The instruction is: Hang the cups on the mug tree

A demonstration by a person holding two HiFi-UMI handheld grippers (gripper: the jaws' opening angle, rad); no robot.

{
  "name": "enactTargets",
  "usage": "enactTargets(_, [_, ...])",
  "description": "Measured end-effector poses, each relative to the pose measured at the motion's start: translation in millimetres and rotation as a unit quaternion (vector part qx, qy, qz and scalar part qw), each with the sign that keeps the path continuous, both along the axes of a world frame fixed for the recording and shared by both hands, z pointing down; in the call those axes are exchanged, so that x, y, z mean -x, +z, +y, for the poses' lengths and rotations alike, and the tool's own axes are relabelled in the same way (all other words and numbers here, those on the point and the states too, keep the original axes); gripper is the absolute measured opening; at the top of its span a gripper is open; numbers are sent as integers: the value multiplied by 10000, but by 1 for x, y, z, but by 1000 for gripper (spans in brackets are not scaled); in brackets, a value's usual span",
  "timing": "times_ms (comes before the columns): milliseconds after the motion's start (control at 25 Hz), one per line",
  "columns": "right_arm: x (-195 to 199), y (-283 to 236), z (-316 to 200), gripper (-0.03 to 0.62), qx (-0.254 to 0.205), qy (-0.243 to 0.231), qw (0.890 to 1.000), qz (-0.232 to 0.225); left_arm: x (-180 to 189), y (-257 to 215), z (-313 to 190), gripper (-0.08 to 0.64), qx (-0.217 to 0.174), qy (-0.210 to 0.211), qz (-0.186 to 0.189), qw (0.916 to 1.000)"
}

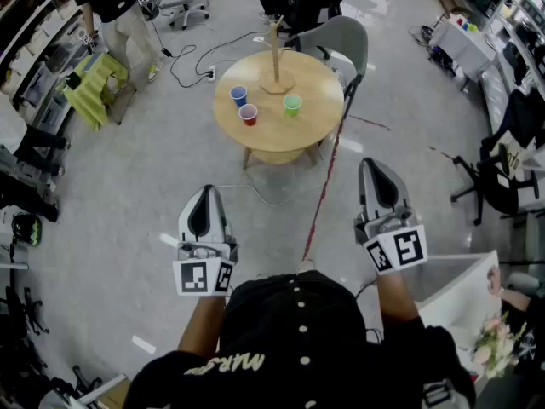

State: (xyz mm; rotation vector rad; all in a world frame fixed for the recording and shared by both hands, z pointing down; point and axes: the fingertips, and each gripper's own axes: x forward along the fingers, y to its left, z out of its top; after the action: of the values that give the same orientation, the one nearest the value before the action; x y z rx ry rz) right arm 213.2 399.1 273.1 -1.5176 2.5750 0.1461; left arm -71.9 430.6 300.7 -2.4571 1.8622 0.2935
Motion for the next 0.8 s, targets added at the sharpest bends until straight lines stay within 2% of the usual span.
enactTargets(320, [-4,6,3,-11,87,2,9999,-65,-5,7,-3,-4,74,12,67,9999])
enactTargets(560, [-1,4,16,-8,38,-246,9983,-528,-5,6,3,-5,80,0,29,10000])
enactTargets(800, [-3,13,17,0,75,-258,9989,-378,-12,8,6,-3,75,-4,12,10000])
